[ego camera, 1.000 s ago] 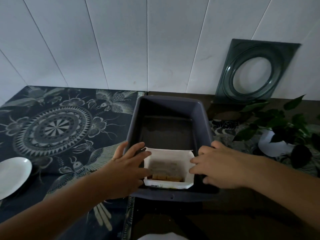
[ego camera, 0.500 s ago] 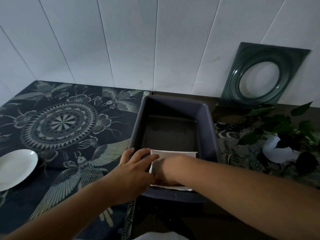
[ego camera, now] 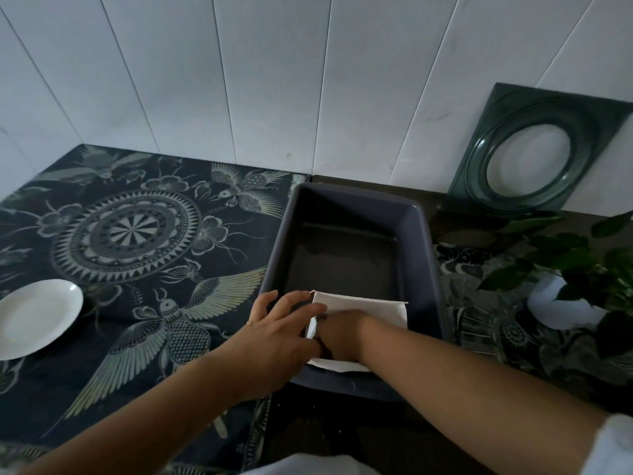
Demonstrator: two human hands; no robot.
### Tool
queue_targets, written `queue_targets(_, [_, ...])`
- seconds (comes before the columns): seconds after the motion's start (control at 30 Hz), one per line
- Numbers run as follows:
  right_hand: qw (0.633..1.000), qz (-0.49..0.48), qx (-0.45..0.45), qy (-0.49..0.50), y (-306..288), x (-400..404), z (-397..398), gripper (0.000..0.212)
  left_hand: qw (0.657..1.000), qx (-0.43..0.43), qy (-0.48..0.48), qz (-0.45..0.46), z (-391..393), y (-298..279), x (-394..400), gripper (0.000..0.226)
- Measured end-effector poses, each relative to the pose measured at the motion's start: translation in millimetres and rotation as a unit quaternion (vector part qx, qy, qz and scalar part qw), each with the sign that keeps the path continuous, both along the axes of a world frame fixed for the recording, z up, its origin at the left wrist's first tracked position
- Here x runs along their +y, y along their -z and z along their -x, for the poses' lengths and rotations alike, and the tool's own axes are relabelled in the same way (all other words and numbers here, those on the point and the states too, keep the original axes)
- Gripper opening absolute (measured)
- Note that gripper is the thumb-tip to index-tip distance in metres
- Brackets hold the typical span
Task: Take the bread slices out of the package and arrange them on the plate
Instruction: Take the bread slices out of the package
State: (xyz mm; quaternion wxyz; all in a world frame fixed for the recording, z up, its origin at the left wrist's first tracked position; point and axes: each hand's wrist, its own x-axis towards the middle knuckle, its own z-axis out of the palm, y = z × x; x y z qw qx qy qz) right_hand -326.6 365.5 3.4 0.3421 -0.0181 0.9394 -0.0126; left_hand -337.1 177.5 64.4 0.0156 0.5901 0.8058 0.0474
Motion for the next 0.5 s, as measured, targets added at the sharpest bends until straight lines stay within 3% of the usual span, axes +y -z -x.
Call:
queue_targets(0.13, [0.999, -0.015, -0.033, 0.002, 4.8, 9.8, 2.3, 0.068, 1.0, -0.002, -0.009, 0.0, 1.1, 2.1, 1.7, 0.028])
queue_targets(0.2, [0.999, -0.028, -0.033, -0.007, 6.1, 11.6, 0.5, 0.073, 1.0, -0.007, -0.008, 0.0, 1.6, 2.8, 1.5, 0.028])
queue_targets(0.37, [0.999, 0.012, 0.05, -0.004, 13.2, 16.4, -1.9, 0.022, 1.0, 0.003, -0.006, -0.015, 2.1, 6.1, 4.7, 0.024])
queue_targets(0.5, [0.999, -0.001, 0.024, -0.028, 8.0, 16.5, -0.3, 0.025, 1.0, -0.012, 0.0, -0.028, 5.3, 11.3, 7.9, 0.033])
